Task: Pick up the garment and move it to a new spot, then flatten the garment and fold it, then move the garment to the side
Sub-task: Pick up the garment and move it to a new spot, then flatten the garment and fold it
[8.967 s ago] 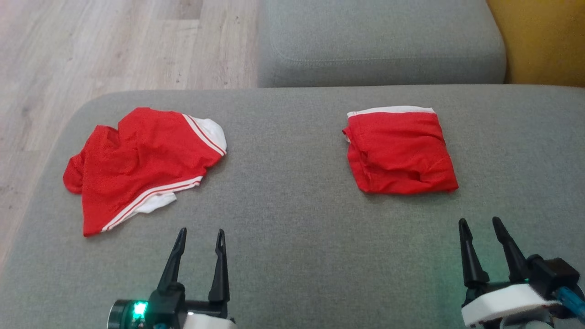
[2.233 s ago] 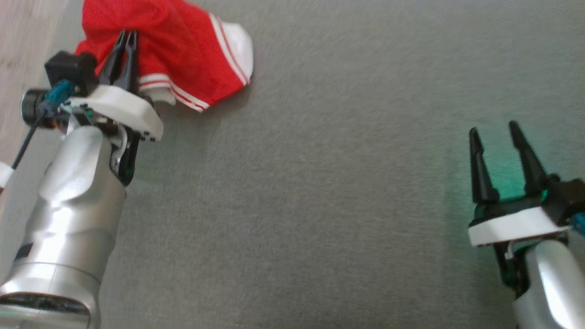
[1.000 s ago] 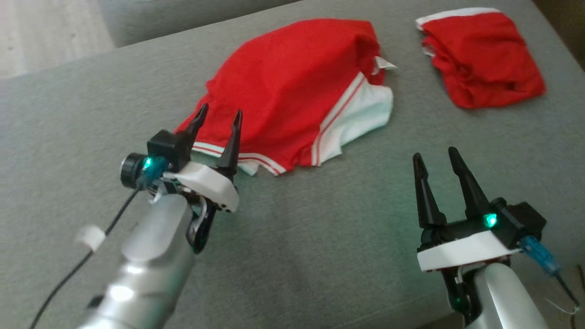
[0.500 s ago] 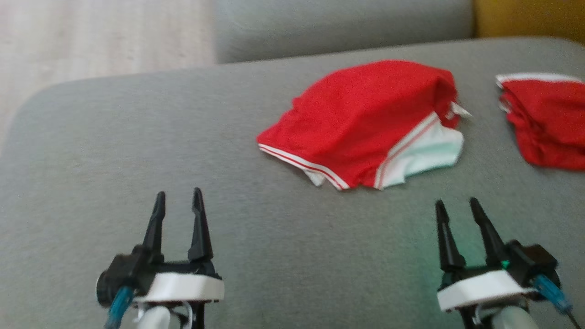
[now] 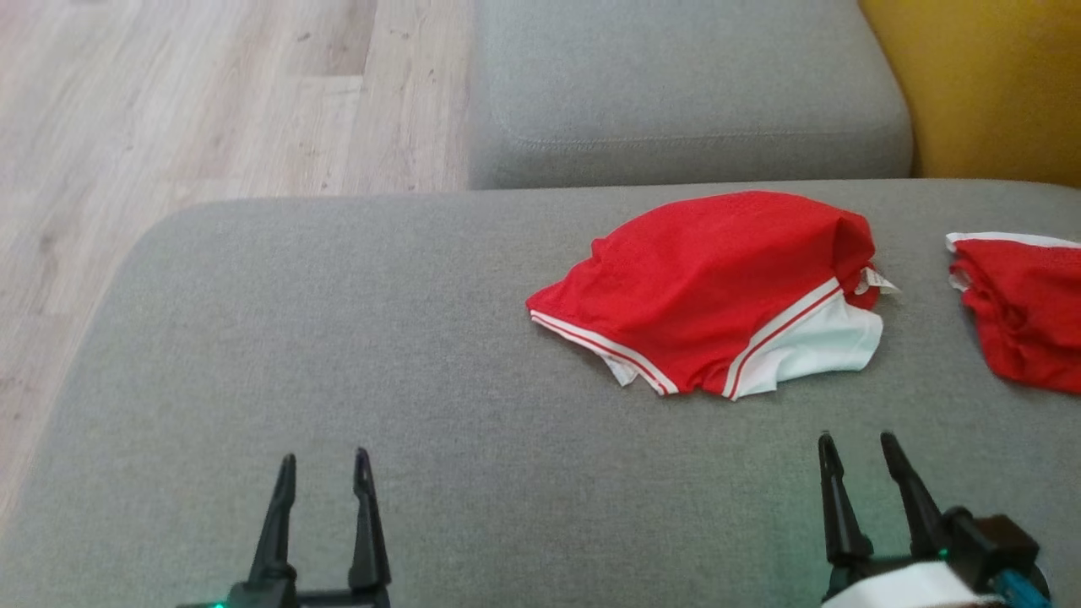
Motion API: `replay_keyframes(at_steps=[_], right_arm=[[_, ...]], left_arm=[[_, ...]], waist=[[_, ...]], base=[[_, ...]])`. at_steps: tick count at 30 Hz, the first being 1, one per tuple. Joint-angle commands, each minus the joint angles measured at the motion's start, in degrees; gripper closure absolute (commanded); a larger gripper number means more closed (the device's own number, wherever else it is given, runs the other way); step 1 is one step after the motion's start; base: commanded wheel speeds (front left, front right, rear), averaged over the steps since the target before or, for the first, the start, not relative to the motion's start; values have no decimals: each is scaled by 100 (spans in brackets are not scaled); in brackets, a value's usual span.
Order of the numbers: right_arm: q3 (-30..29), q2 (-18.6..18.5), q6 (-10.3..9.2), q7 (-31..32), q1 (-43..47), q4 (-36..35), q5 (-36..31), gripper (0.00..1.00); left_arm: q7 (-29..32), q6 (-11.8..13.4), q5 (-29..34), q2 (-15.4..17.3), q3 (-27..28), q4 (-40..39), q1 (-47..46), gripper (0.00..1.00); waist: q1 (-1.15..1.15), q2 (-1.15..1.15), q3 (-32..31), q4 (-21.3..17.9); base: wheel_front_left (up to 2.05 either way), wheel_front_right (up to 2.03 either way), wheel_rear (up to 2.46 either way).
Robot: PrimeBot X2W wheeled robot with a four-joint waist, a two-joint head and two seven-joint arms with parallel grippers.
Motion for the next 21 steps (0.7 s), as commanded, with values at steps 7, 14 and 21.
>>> replay_keyframes(at_steps=[7,14,21], right_arm=[[188,-30,37,-22,-20,-267,-23,0],[203,-30,37,-22,-1,-285,16,0],[312,-30,37,-22,-48,-282,94,0]], left_arm=[[-30,13,169,-15,166,-133,-61,0],[-30,-124,248,-16,98,-52,-63,0],[-30,-264,224,-16,58,43,-11,0]], waist=[[1,0,-150,-69],[1,0,-175,-43],[1,0,-137,-162]], base=[[0,0,0],[0,0,0],[0,0,0]])
